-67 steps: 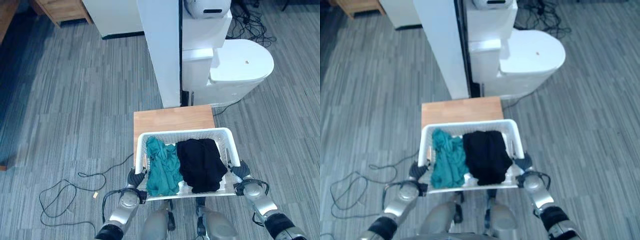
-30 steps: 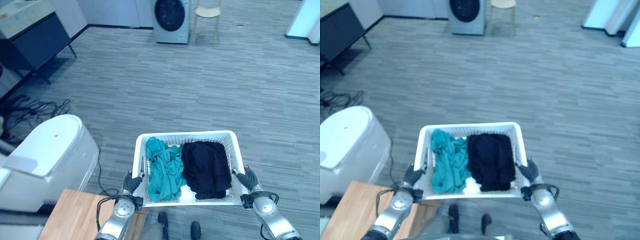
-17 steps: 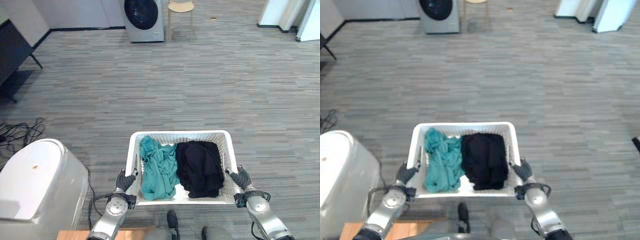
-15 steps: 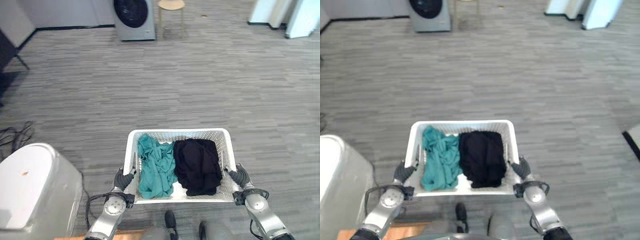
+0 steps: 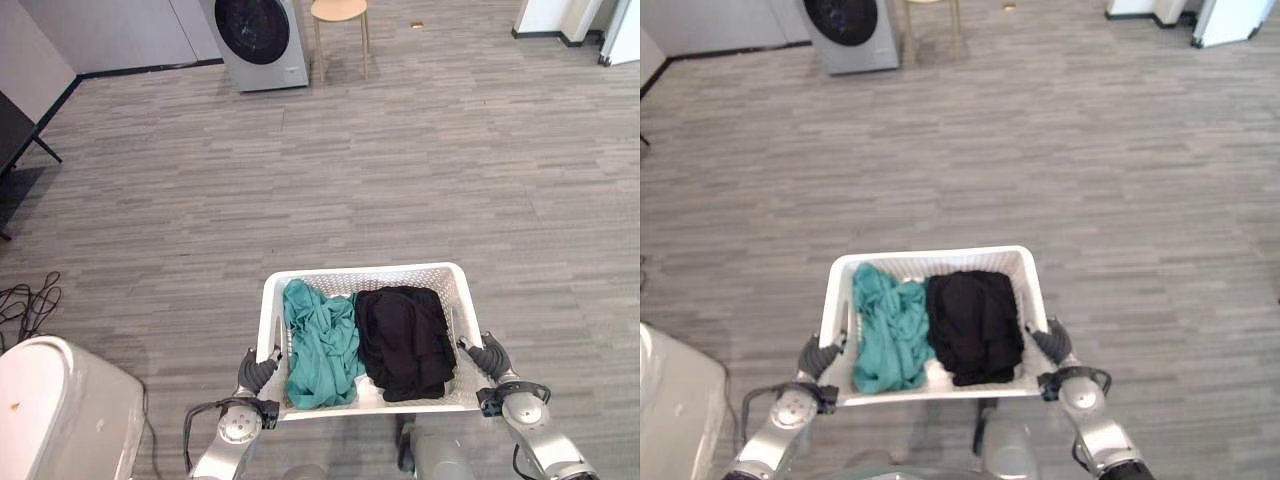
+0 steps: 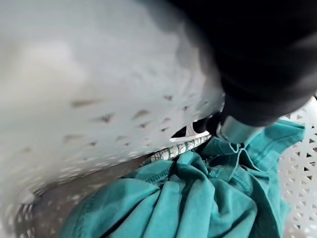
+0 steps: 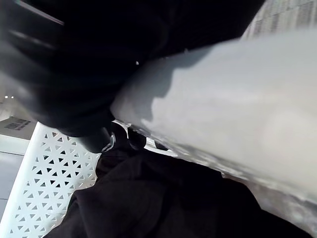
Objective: Grab the laundry basket,head to the washer,open it,put in the laundry and shut it.
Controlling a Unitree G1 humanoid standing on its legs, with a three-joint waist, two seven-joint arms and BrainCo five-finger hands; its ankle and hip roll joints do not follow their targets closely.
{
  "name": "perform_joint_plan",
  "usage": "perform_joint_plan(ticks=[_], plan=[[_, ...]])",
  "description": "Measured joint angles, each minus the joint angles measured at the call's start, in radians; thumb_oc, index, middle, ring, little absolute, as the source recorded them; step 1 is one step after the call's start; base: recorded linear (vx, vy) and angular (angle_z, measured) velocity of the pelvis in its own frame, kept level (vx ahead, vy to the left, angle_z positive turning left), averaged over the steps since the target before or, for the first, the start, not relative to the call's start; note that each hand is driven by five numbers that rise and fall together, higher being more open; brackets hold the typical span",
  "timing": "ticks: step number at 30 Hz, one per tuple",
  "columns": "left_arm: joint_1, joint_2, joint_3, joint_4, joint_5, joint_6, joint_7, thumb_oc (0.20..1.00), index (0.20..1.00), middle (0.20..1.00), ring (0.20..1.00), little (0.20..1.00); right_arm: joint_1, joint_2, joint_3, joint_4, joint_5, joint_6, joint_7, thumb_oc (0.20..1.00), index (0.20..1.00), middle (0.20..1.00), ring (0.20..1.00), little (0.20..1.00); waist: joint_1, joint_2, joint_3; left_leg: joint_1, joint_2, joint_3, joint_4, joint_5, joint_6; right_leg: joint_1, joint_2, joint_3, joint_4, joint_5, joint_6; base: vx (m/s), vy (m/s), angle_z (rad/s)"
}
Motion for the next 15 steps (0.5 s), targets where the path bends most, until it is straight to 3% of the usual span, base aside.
perform_joint_plan(ticks=[1, 2, 3, 4, 5, 6, 7, 8, 9, 10, 12, 13, 14, 15], plan=[[-0.005, -0.016, -0.007, -0.004, 0.000, 0.000, -0.001, 0.200, 0.200, 0.200, 0.200, 0.200, -0.005, -0.016, -0.018, -0.003, 0.000, -0.008, -0.001, 0.200, 0.200, 0.200, 0.200, 0.200, 0.010, 0.009, -0.016, -0.143, 0.028, -0.055, 0.233, 0.041, 0.008, 0.037, 0.043, 0.021, -0.018, -0.051, -0.067, 0.51, -0.348, -0.09], [-0.026, -0.020, -0.015, -0.018, 0.001, 0.000, -0.001, 0.200, 0.200, 0.200, 0.200, 0.200, -0.005, -0.013, -0.044, -0.003, 0.000, -0.008, 0.000, 0.200, 0.200, 0.200, 0.200, 0.200, 0.020, -0.018, -0.005, -0.222, -0.016, -0.024, 0.335, 0.001, 0.052, 0.061, 0.034, 0.033, -0.043, -0.058, -0.080, 0.31, -0.117, -0.13], [-0.038, -0.021, -0.018, -0.018, 0.002, 0.001, 0.000, 0.200, 0.200, 0.200, 0.200, 0.200, -0.011, -0.012, -0.045, -0.003, 0.001, -0.008, -0.001, 0.200, 0.200, 0.200, 0.200, 0.200, 0.025, -0.046, 0.009, -0.231, -0.072, -0.007, 0.274, -0.032, 0.051, 0.094, 0.020, 0.047, -0.064, -0.022, -0.075, 0.30, -0.080, -0.12], [-0.023, -0.015, -0.018, -0.019, 0.001, 0.001, -0.004, 0.200, 0.200, 0.200, 0.200, 0.200, -0.012, -0.016, -0.038, -0.010, 0.001, -0.010, 0.001, 0.200, 0.200, 0.200, 0.200, 0.200, 0.021, -0.061, 0.014, -0.251, -0.144, 0.037, 0.115, -0.059, 0.052, 0.167, 0.018, 0.065, -0.101, -0.026, -0.061, 0.30, -0.082, -0.04], [-0.021, -0.019, -0.017, -0.021, 0.002, 0.001, -0.005, 0.200, 0.200, 0.200, 0.200, 0.200, 0.003, -0.016, -0.041, -0.016, 0.001, -0.010, -0.001, 0.200, 0.200, 0.200, 0.200, 0.200, 0.023, -0.082, 0.017, -0.247, -0.189, 0.056, -0.004, -0.068, 0.065, 0.212, 0.011, 0.079, -0.131, -0.037, -0.047, 0.30, -0.022, -0.03], [-0.027, -0.014, -0.016, -0.023, 0.002, 0.001, -0.004, 0.200, 0.200, 0.200, 0.200, 0.200, -0.002, -0.013, -0.039, -0.016, 0.001, -0.010, -0.001, 0.200, 0.200, 0.200, 0.200, 0.200, 0.029, -0.085, 0.021, -0.248, -0.229, 0.086, -0.148, -0.036, 0.104, 0.246, 0.021, 0.061, -0.128, -0.048, -0.029, 0.33, -0.011, -0.13], [-0.018, -0.011, -0.015, -0.021, 0.002, 0.001, -0.004, 0.200, 0.200, 0.200, 0.200, 0.200, -0.012, -0.008, -0.032, -0.014, 0.001, -0.010, -0.001, 0.200, 0.200, 0.200, 0.200, 0.200, 0.038, -0.078, 0.025, -0.266, -0.240, 0.089, -0.232, 0.017, 0.141, 0.256, 0.032, 0.051, -0.095, -0.066, -0.001, 0.45, -0.009, -0.16], [-0.006, 0.010, -0.017, -0.022, 0.001, -0.001, -0.005, 0.200, 0.200, 0.200, 0.200, 0.200, -0.006, 0.000, -0.022, -0.007, 0.000, -0.010, -0.006, 0.200, 0.200, 0.200, 0.200, 0.200, 0.031, -0.084, 0.009, -0.308, -0.264, 0.118, -0.303, 0.061, 0.156, 0.300, 0.055, 0.063, -0.117, -0.068, 0.002, 0.39, 0.020, -0.27], [-0.005, 0.017, -0.008, -0.022, 0.001, -0.001, -0.005, 0.200, 0.200, 0.200, 0.200, 0.200, -0.008, -0.001, -0.006, -0.003, 0.000, -0.011, -0.006, 0.200, 0.200, 0.200, 0.200, 0.200, 0.042, -0.083, 0.007, -0.320, -0.284, 0.122, -0.366, 0.102, 0.169, 0.318, 0.072, 0.066, -0.103, -0.088, 0.034, 0.49, 0.062, -0.42], [0.008, 0.021, -0.001, -0.021, 0.001, -0.001, -0.006, 0.200, 0.200, 0.200, 0.200, 0.200, 0.000, 0.007, 0.004, 0.008, 0.000, -0.011, -0.006, 0.200, 0.200, 0.200, 0.200, 0.200, 0.056, -0.070, 0.000, -0.346, -0.277, 0.132, -0.411, 0.117, 0.179, 0.366, 0.106, 0.068, -0.109, -0.092, 0.039, 0.38, 0.061, -0.69], [0.013, 0.023, 0.006, -0.017, 0.001, 0.000, -0.007, 0.200, 0.200, 0.200, 0.200, 0.200, 0.006, 0.019, 0.009, 0.008, -0.001, -0.011, -0.008, 0.200, 0.200, 0.200, 0.200, 0.200, 0.079, -0.070, -0.001, -0.346, -0.279, 0.207, -0.446, 0.113, 0.180, 0.436, 0.129, 0.085, -0.140, -0.116, 0.074, 0.32, 0.079, -0.75], [0.018, 0.022, 0.005, -0.017, 0.001, 0.000, -0.007, 0.200, 0.200, 0.200, 0.200, 0.200, 0.008, 0.017, 0.010, 0.007, -0.001, -0.011, -0.009, 0.200, 0.200, 0.200, 0.200, 0.200, 0.081, -0.063, -0.005, -0.340, -0.286, 0.226, -0.449, 0.105, 0.206, 0.456, 0.145, 0.085, -0.137, -0.133, 0.098, 0.55, 0.186, -0.70], [0.040, 0.015, -0.004, -0.017, 0.002, 0.000, -0.010, 0.200, 0.200, 0.200, 0.200, 0.200, 0.038, 0.008, 0.012, 0.007, -0.001, -0.011, -0.009, 0.200, 0.200, 0.200, 0.200, 0.200, 0.074, -0.019, -0.031, -0.279, -0.271, 0.217, -0.497, 0.035, 0.305, 0.511, 0.197, 0.093, -0.121, -0.157, 0.133, 0.43, 0.148, -0.51], [0.035, 0.025, -0.006, -0.007, 0.002, 0.001, -0.014, 0.200, 0.200, 0.200, 0.200, 0.200, 0.042, 0.027, 0.015, 0.027, -0.001, -0.010, -0.010, 0.200, 0.200, 0.200, 0.200, 0.200, 0.069, -0.040, -0.032, -0.238, -0.279, 0.191, -0.533, 0.125, 0.382, 0.532, 0.182, 0.108, -0.073, -0.217, 0.151, 0.43, 0.160, -0.61]])
